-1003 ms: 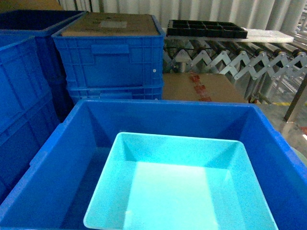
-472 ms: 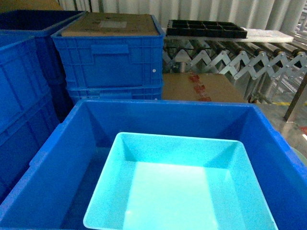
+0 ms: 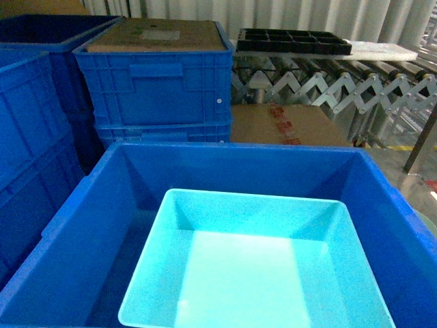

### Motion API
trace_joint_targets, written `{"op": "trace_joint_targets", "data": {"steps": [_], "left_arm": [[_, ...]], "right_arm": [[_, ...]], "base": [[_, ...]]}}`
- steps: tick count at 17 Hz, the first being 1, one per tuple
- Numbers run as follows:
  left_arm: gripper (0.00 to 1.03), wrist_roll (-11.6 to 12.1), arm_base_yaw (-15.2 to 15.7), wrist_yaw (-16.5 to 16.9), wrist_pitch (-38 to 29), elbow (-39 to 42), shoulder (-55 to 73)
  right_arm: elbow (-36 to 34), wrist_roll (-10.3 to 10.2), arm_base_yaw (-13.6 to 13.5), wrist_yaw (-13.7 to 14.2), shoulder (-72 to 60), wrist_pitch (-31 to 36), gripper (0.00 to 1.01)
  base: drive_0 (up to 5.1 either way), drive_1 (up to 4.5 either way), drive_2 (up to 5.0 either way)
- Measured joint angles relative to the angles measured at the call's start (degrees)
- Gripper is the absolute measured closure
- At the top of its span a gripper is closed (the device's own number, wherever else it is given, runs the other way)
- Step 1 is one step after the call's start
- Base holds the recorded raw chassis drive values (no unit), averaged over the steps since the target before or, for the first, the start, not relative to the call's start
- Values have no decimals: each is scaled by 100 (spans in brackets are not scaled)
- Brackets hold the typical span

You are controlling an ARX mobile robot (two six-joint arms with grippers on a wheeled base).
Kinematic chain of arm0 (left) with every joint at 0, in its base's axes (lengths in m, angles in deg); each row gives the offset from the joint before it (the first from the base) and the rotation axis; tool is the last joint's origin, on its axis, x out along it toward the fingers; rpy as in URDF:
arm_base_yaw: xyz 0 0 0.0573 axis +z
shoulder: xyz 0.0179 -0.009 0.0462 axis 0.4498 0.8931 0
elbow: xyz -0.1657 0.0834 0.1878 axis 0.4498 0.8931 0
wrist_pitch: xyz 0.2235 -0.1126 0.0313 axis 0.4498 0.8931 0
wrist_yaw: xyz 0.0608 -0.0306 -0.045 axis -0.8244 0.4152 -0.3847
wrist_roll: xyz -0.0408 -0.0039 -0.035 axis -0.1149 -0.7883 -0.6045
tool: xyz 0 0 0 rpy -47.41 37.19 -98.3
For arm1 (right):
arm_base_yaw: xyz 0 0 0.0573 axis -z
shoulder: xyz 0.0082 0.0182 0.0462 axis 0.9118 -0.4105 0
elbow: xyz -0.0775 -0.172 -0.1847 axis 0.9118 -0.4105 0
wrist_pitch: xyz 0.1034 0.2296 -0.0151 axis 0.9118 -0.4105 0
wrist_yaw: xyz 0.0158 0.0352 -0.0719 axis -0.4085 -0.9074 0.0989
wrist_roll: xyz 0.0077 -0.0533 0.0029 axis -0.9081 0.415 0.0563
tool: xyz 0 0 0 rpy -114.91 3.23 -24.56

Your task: Stack blue boxes stably on right

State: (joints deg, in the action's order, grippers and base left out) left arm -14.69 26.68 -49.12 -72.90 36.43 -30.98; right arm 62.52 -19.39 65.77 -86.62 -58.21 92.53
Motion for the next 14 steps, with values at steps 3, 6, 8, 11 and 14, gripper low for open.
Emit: {"op": "trace_joint_targets", "data": {"steps": [3,6,8,11,14], "left_arm": [[101,2,0,4,85,144,-306],[101,2,0,-7,962,138,-940],[101,7,-2,0,1123,116,-1375],[101,11,0,-7,1226,138,-1377],[101,11,0,2,1246,138,-1377]], "right_arm": [[-17,2,0,-7,317,-323,99],[-13,2,0,-11,1235,-1469,99],[-15,2,2,-13,1355,-1471,99],[-15,2,0,-13,1357,-1440,99],[-15,2,0,-11,1357,-1434,92]], "base": [[0,0,0],[0,0,0],[0,0,0],[0,0,0],[0,0,0]]}}
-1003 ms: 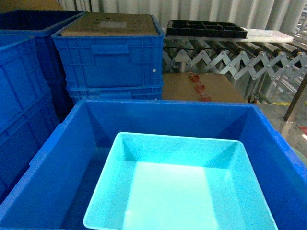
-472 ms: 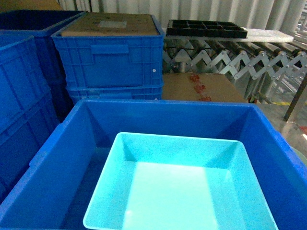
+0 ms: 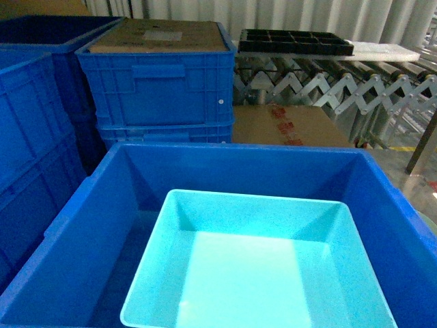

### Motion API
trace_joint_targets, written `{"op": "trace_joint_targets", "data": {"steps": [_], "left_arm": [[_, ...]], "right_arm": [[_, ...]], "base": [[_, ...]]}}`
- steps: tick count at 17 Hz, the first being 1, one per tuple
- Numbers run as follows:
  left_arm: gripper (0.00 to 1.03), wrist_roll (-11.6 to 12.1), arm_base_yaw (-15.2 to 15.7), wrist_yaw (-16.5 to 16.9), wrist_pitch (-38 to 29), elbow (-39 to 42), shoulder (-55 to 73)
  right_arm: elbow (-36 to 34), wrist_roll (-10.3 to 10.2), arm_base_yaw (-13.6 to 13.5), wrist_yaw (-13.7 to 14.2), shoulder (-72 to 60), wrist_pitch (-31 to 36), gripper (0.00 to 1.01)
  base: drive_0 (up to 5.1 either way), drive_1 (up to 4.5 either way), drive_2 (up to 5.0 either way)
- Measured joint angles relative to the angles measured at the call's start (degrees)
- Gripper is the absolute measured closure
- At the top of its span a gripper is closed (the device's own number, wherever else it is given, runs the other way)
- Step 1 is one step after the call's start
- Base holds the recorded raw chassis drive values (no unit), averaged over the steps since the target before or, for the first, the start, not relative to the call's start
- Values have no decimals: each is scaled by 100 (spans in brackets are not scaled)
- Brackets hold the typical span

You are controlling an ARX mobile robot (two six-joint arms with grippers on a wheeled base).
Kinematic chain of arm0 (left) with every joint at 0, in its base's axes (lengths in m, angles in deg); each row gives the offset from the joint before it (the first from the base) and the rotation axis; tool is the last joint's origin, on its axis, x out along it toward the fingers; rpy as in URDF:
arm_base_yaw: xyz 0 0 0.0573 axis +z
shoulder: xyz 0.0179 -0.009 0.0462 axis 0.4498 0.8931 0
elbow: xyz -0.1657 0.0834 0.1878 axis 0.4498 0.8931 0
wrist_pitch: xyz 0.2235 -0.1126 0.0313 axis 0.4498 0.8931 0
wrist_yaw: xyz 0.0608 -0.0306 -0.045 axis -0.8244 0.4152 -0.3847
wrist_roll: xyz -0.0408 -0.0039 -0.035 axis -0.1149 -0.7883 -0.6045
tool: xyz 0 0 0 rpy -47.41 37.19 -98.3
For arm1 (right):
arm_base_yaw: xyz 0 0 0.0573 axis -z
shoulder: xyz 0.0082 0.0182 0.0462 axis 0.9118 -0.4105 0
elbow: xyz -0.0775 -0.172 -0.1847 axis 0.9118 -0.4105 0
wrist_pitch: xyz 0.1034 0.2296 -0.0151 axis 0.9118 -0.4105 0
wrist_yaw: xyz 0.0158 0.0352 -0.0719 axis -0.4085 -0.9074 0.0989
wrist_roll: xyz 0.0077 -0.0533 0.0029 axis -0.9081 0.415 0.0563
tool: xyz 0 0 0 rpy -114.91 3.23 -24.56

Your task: Stack blue boxes stably on right

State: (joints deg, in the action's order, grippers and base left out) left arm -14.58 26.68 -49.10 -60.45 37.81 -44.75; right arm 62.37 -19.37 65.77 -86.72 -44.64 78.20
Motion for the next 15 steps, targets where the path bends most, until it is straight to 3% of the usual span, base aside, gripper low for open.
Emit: {"op": "trace_joint_targets", "data": {"steps": [3,9,10,15], "left_arm": [[69,0,0,0,-2,0,0],[15,0,0,0,-2,2,0],[3,4,0,-2,-2,0,0],[5,4,0,0,-2,0,0]], "right_arm": [[0,2,0,-2,0,0,57],[0,0,0,-2,0,2,2],[0,0,0,-2,0,2,3],[0,0,0,-2,0,2,3]], "base": [[0,0,0],[0,0,0],[0,0,0],[0,0,0]]}}
